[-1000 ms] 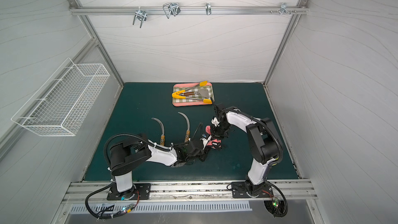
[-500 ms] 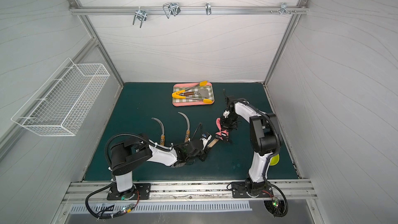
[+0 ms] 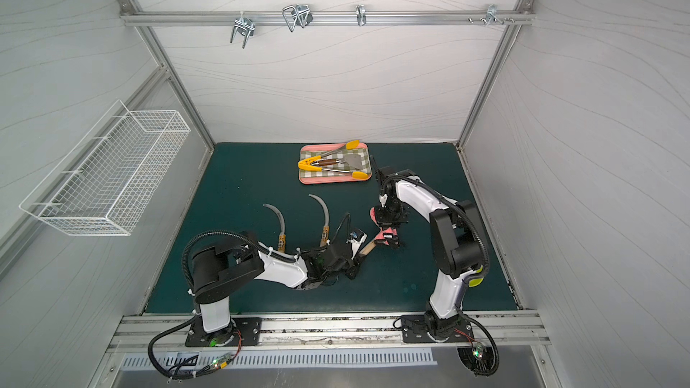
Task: Wipe small sickles with rags
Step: Wipe the small sickle.
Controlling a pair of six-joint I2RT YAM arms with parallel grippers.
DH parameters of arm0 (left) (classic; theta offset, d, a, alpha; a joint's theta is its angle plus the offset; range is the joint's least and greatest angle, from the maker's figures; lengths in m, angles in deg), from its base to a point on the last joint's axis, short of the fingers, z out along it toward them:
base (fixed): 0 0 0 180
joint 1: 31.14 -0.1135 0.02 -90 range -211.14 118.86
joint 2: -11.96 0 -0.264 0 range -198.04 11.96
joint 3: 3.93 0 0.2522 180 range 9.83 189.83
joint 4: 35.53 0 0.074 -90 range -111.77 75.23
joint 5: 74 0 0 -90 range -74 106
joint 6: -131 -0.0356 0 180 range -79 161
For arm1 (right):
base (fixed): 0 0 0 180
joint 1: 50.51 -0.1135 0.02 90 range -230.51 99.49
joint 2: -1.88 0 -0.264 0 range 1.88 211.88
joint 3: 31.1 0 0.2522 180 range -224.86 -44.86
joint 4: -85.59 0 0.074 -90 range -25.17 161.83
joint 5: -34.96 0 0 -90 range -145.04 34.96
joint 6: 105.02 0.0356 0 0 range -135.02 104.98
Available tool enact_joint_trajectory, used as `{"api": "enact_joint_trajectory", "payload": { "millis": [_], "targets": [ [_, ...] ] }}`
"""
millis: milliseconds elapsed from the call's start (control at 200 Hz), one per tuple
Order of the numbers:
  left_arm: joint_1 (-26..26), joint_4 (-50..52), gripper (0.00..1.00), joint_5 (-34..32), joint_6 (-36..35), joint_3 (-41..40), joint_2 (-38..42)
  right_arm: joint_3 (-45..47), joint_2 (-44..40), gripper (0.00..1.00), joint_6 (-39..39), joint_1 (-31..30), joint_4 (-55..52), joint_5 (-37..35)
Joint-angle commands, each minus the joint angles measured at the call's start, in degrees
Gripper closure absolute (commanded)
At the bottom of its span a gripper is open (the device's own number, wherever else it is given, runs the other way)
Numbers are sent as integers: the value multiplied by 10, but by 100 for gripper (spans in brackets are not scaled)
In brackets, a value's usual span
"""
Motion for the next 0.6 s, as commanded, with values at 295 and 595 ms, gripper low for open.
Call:
{"api": "enact_joint_trajectory", "payload": {
  "millis": [295, 595],
  "targets": [
    [0, 6, 100, -21, 0, 7, -29, 61, 40, 85, 1, -57, 37, 171],
    [0, 2, 100, -32, 2, 4, -29, 92, -18, 84, 3, -55, 30, 241]
  ]
}}
